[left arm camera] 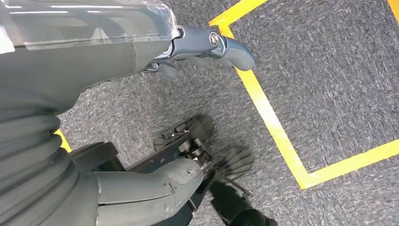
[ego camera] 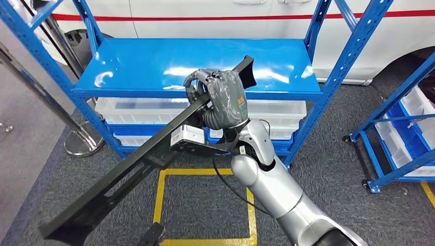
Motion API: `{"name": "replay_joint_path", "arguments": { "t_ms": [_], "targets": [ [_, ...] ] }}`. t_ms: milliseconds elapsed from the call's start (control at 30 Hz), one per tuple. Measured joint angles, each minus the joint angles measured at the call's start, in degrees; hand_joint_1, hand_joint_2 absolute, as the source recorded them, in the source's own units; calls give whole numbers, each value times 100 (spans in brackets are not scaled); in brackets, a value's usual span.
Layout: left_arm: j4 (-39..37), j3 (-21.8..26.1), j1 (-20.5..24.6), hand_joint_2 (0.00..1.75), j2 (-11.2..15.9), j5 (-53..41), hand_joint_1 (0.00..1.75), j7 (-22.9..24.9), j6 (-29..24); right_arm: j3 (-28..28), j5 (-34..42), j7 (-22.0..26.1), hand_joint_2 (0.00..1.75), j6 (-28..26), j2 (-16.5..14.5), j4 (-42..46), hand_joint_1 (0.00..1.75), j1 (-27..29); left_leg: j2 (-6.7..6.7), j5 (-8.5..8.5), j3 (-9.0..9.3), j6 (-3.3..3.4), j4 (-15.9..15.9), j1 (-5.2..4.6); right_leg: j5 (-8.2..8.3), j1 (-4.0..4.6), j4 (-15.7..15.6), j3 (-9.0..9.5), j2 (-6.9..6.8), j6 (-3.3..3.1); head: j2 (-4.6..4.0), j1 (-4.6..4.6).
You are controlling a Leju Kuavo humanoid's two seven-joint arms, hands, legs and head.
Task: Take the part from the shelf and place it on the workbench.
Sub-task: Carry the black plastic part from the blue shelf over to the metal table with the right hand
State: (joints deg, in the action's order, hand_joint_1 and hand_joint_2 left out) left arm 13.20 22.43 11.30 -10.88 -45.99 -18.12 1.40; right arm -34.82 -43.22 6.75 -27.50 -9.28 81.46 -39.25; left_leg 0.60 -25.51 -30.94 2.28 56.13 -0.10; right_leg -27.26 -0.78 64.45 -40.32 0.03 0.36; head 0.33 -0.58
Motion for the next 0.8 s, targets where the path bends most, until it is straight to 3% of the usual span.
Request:
{"name": "replay_joint_path", "arguments": {
  "t_ms": [67, 100, 133, 200, 267, 300, 400, 433, 500, 567, 600, 633, 667, 733, 800],
  "targets": [
    [0, 0, 2, 175, -1, 18, 0, -6, 5, 0, 1, 0, 175, 3, 10, -2, 175, 1, 3, 96, -142, 28, 17, -4, -448, -5, 674, -171, 0, 41, 0, -1],
    [0, 0, -1, 175, -1, 25, 0, -7, 6, 0, 2, 0, 175, 6, 18, -3, 175, 6, 4, 138, -222, 20, 42, -4, -510, -13, 916, -201, -1, 63, 0, 1],
    [0, 0, -2, 175, -1, 27, 0, -7, 7, 0, 2, 0, 175, 11, 25, -4, 175, 10, 4, 176, -307, 9, 73, -2, -457, -26, 989, -150, -2, 83, 0, 0],
    [0, 0, -3, 175, 0, 31, 0, -7, 9, 0, 2, 0, 175, 20, 33, -4, 175, 10, 3, 234, -479, -30, 171, 12, -204, -60, 573, 240, -6, 113, 0, 1],
    [1, 0, -2, 175, 4, 34, 0, -8, 10, 0, 1, 0, 175, 22, 33, -3, 175, 7, -2, 272, -632, -87, 289, 14, -158, -53, -53, 669, -3, 100, 0, -1],
    [1, 0, -3, 175, 7, 35, 0, -9, 10, 0, 1, 0, 175, 22, 34, -3, 175, 6, -4, 293, -681, -122, 333, 12, -192, -40, -229, 761, 3, 74, 0, 0],
    [0, 0, -9, 175, 9, 36, 0, -14, 13, 0, 1, 0, 175, 22, 37, -4, 175, 6, -12, 360, -748, -231, 373, 34, -147, -6, -318, 718, 6, -68, 0, -1],
    [0, 0, -12, 175, 9, 36, 0, -15, 15, 0, 1, 0, 175, 23, 35, -4, 175, 6, -18, 292, -781, -261, 423, 48, -97, -6, -333, 691, -2, -123, 0, -4],
    [0, 0, -15, 175, 10, 36, 0, -17, 23, 0, 1, 1, 175, 24, 30, -4, 175, 3, -29, -116, -917, -313, 816, 74, 15, -17, -364, 603, -23, -210, 0, -6],
    [0, 0, -20, 175, 10, 36, 0, -17, 30, 0, 1, 2, 175, 23, 25, -7, 175, 14, -30, -597, -1082, -355, 1481, 84, 123, -8, -365, 472, -25, -236, 0, -8],
    [0, 0, -24, 175, 11, 36, 0, -17, 34, 0, -1, 4, 175, 23, 23, -9, 175, 25, -29, -700, -1105, -366, 1727, 86, 177, -3, -364, 400, -26, -235, 0, -8],
    [0, 0, -29, 175, 13, 36, 0, -17, 38, -1, -4, 5, 175, 22, 23, -10, 175, 35, -29, -688, -1049, -368, 1811, 86, 230, 0, -362, 329, -27, -231, 0, -9],
    [0, 0, -32, 175, 15, 36, 0, -17, 41, -1, -7, 7, 175, 22, 23, -10, 175, 42, -29, -581, -895, -359, 1699, 86, 283, 1, -361, 261, -26, -222, 0, -9],
    [1, 0, -25, 175, 21, 36, 0, -17, 43, -2, -10, 9, 175, 20, 22, -8, 175, 46, -33, -364, -372, -317, 1013, 80, 383, 2, -360, 152, -23, -191, 0, -9],
    [1, -1, -14, 175, 24, 36, 0, -20, 43, -2, -11, 11, 175, 17, 19, -5, 175, 45, -46, -333, 36, -266, 384, 45, 474, -1, -376, 100, -22, -130, 0, -8]
  ]
}}
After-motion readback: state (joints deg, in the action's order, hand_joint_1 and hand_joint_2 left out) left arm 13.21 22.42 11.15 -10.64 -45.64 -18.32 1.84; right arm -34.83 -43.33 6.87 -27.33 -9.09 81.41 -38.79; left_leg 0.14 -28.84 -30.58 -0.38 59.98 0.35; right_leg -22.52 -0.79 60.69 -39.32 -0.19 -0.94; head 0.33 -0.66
